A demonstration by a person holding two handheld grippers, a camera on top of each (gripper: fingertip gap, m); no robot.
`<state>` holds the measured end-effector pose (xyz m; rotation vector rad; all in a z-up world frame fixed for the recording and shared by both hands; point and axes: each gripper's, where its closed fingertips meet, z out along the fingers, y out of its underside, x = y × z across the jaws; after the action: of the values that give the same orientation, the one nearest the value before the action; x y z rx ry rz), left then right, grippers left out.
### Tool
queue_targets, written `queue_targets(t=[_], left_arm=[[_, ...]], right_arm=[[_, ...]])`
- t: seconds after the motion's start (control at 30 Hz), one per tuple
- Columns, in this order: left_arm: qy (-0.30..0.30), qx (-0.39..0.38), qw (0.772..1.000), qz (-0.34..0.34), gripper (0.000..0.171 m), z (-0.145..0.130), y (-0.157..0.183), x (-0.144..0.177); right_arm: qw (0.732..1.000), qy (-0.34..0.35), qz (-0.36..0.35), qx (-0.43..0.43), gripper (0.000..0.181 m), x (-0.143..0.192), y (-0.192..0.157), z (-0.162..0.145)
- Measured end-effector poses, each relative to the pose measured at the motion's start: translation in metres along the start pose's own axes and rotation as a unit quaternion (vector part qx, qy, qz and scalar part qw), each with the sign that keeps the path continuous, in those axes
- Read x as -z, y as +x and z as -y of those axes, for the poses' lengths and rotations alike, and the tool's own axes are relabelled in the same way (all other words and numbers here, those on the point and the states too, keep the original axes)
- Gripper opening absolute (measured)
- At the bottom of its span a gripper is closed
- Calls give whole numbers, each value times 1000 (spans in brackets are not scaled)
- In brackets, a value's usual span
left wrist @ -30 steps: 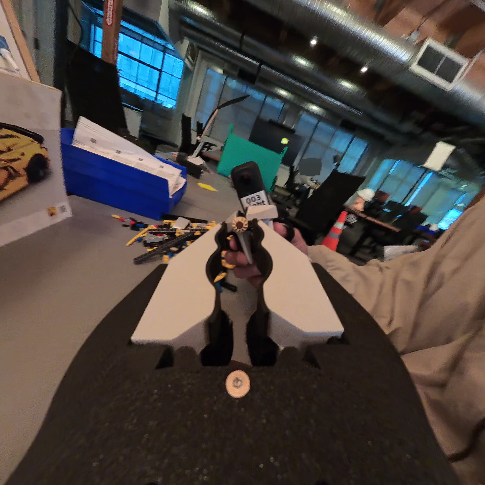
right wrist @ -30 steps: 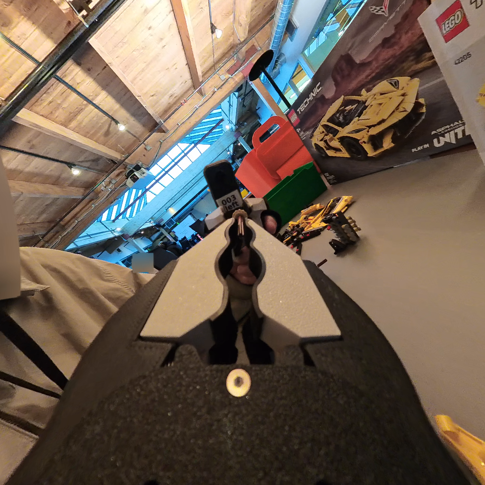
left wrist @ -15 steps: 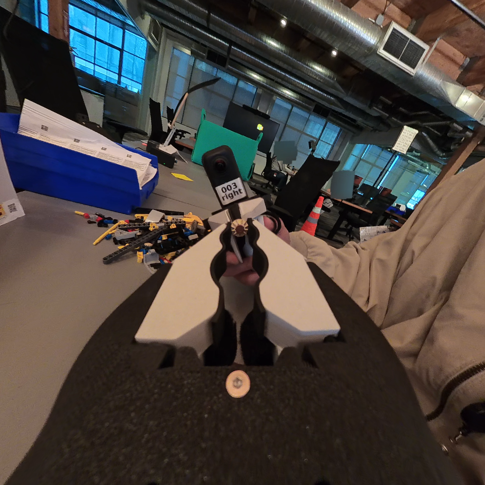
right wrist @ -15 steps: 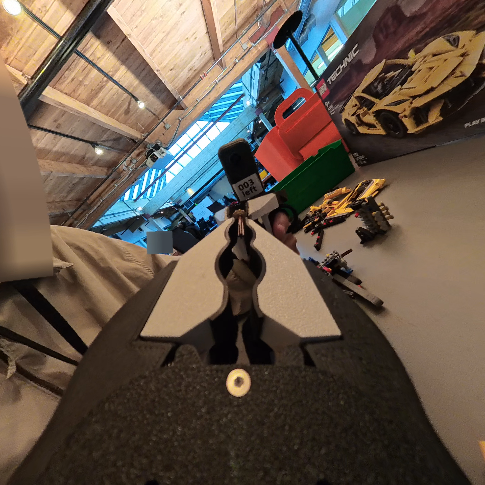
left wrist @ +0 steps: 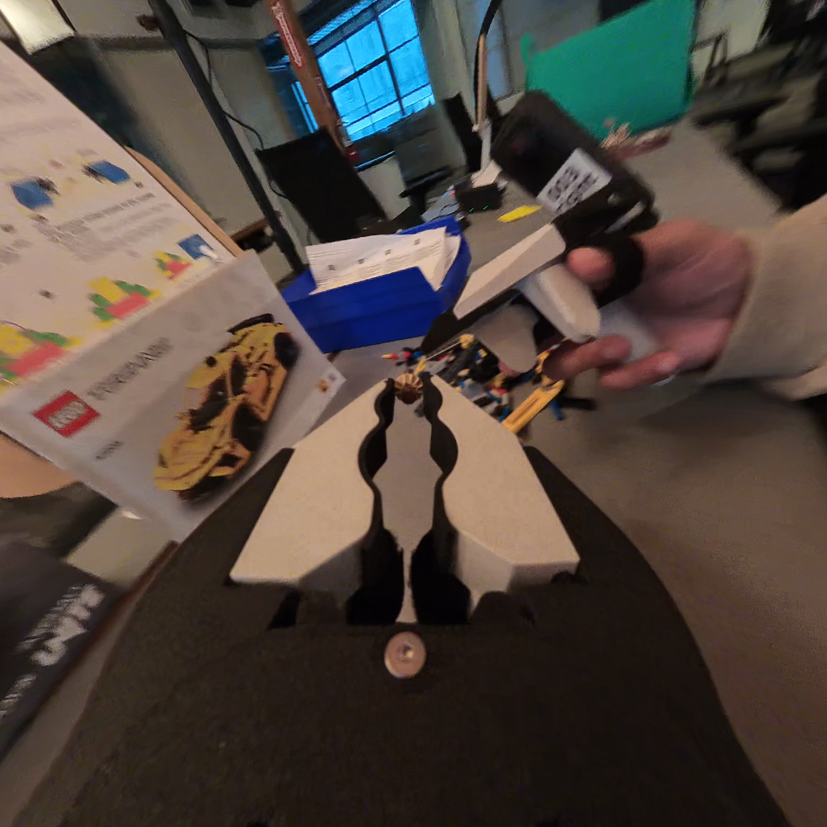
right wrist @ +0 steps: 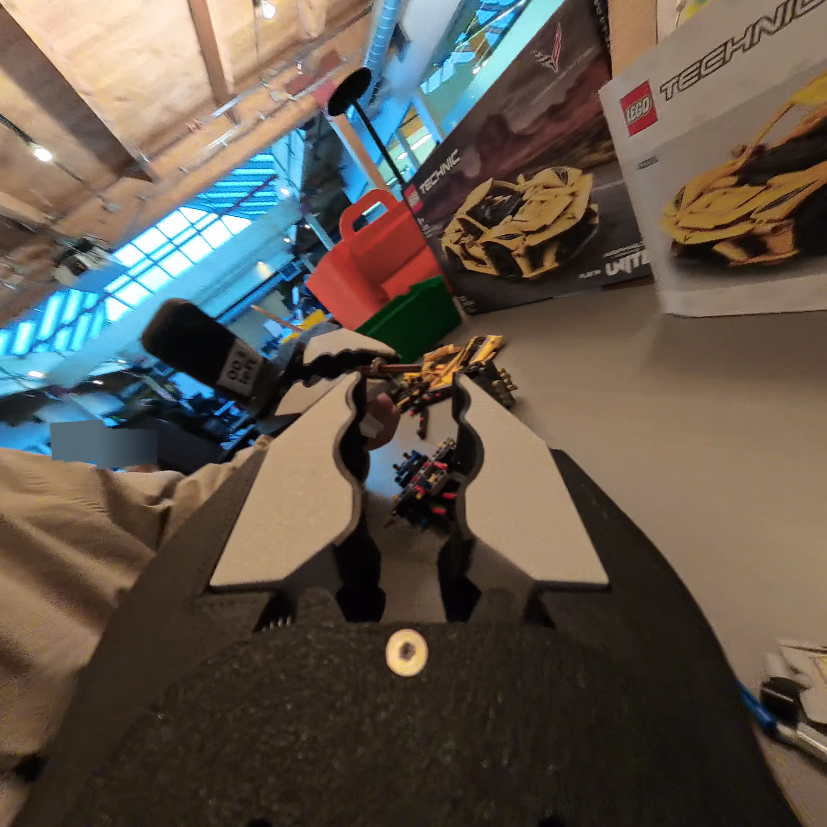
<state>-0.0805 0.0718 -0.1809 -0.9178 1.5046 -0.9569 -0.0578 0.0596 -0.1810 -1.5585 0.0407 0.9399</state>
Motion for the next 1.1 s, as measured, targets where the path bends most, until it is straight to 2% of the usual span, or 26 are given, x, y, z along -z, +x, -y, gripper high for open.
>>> queue_targets(t=[0.1, 0.3, 0.37, 0.57, 0.63, 0.7, 0.87, 0.93, 1.03, 1.1], left_arm=[[-27, -66, 997, 15, 12, -11, 6, -7], [-41, -133, 990, 34, 12, -12, 15, -13], [-52, -143, 988, 36, 12, -15, 16, -15], [-75, -155, 984, 41, 12, -22, 17, -17], [-92, -170, 980, 43, 12, -29, 19, -20], [-104, -181, 977, 50, 12, -35, 19, -23], [-94, -133, 986, 45, 13, -31, 17, -24], [-99, -91, 990, 41, 13, -31, 12, -21], [-90, -36, 995, 12, 15, -29, 10, -14], [-92, -38, 995, -5, 6, -30, 15, -14]], right_arm=[[999, -25, -28, 23, 41, -12, 1, -14], [997, -52, -49, 21, 39, -17, 10, -23], [997, -58, -43, 21, 29, -17, 8, -24], [993, -77, -71, 51, 27, -17, 13, -29], [991, -100, -67, 55, 10, -19, 9, -36], [986, -109, -96, 86, 9, -21, 14, -40], [991, -99, -75, 53, 8, -20, 13, -36], [995, -74, -62, 26, 8, -17, 14, -27], [996, -64, -59, 31, 8, -10, 15, -21], [995, -67, -58, 37, 8, -10, 14, -22]])
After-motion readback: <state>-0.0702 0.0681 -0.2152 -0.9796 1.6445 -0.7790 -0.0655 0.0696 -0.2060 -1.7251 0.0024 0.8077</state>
